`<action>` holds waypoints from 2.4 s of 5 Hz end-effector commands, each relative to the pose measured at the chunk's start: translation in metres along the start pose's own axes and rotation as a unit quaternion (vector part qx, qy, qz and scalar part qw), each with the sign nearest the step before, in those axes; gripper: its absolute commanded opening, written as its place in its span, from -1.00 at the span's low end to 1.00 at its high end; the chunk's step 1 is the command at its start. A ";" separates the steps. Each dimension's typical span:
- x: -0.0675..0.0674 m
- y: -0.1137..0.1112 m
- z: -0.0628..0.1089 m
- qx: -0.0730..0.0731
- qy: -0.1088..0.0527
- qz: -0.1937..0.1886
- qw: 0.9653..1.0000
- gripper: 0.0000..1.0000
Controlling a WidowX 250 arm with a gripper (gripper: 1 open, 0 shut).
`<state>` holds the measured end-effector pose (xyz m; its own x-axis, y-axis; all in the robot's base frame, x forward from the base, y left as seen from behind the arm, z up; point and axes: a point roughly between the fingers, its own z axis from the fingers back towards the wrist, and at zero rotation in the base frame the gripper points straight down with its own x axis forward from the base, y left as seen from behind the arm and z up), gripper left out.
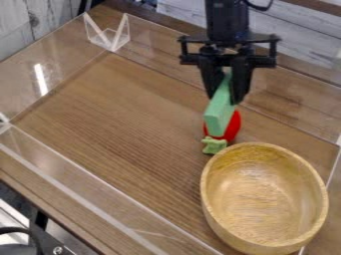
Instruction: Put the green block in the brown bowl
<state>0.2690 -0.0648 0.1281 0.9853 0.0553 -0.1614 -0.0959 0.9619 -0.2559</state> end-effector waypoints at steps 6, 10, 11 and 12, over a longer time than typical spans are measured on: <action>-0.053 -0.055 -0.043 0.033 -0.128 -0.011 0.991 -1.00; -0.045 -0.048 -0.041 0.074 -0.169 -0.002 0.983 1.00; -0.045 -0.048 -0.040 0.078 -0.170 -0.001 0.982 1.00; -0.042 -0.046 -0.043 0.081 -0.173 0.005 0.982 -1.00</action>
<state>0.2230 -0.1196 0.0975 0.9800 0.1325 0.1486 -0.1214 0.9892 -0.0817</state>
